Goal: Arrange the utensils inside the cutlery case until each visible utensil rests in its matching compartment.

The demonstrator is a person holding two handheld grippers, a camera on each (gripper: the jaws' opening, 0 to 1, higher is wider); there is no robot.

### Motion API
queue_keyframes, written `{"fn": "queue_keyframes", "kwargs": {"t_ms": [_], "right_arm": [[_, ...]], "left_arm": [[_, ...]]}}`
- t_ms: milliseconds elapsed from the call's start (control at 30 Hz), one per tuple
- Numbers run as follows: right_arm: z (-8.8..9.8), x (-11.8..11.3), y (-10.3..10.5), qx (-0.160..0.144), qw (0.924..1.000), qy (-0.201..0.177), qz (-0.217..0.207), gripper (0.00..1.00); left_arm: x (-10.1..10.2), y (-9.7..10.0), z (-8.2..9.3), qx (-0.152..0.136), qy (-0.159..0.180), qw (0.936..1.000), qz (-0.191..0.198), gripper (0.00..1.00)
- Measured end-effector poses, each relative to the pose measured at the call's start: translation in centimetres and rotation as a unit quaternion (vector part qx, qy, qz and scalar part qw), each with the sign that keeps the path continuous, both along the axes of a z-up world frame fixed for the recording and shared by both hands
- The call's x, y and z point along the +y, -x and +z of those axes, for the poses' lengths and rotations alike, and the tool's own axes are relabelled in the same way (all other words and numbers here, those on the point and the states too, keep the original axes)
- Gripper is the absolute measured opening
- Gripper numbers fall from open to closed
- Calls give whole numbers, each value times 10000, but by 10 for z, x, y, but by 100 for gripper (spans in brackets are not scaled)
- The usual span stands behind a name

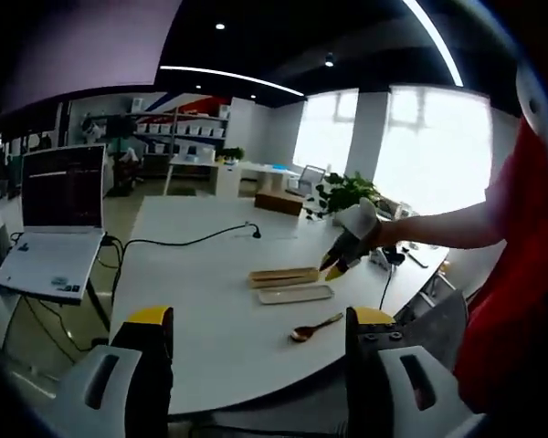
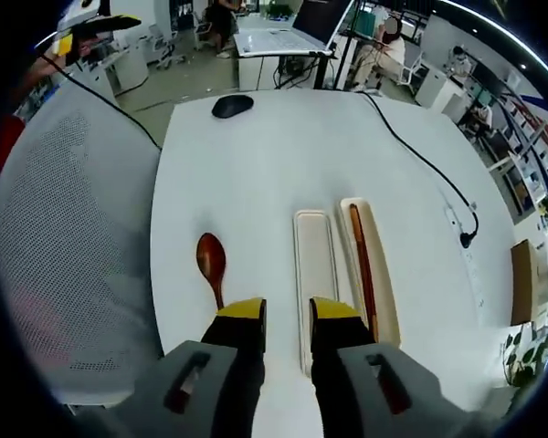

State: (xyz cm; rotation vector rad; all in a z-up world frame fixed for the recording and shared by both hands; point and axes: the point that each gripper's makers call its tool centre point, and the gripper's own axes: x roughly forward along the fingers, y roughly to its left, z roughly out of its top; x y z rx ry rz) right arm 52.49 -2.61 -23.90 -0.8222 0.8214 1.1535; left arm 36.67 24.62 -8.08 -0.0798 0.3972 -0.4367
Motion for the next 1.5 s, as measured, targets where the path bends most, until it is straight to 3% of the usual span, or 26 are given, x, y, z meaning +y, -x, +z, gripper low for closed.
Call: {"fn": "queue_keyframes", "kwargs": {"t_ms": [367,633,1033,1167,1433,1500], "right_arm": [[-7,-10,21,90,9999,-86,-60,16],[-24,-10,37,129,9999,12,-40,16],[-33,1,48,102,9996,162,199,16],[-42,6,55,164,9990,243,329,17],[-65,7,60,299,9988,308,216,15],[-70,6,63,456,9986,254,68,14]], "left_arm": [[-15,4,-5,19,60,10000,-9,79],[-10,7,-6,44,15,10000,73,78],[-12,0,-6,2,17,9999,127,76],[-17,-1,-8,23,-63,10000,-3,76],[-20,-2,-10,96,-98,9999,-7,76],[-21,-1,-8,62,-110,9999,-18,76]]}}
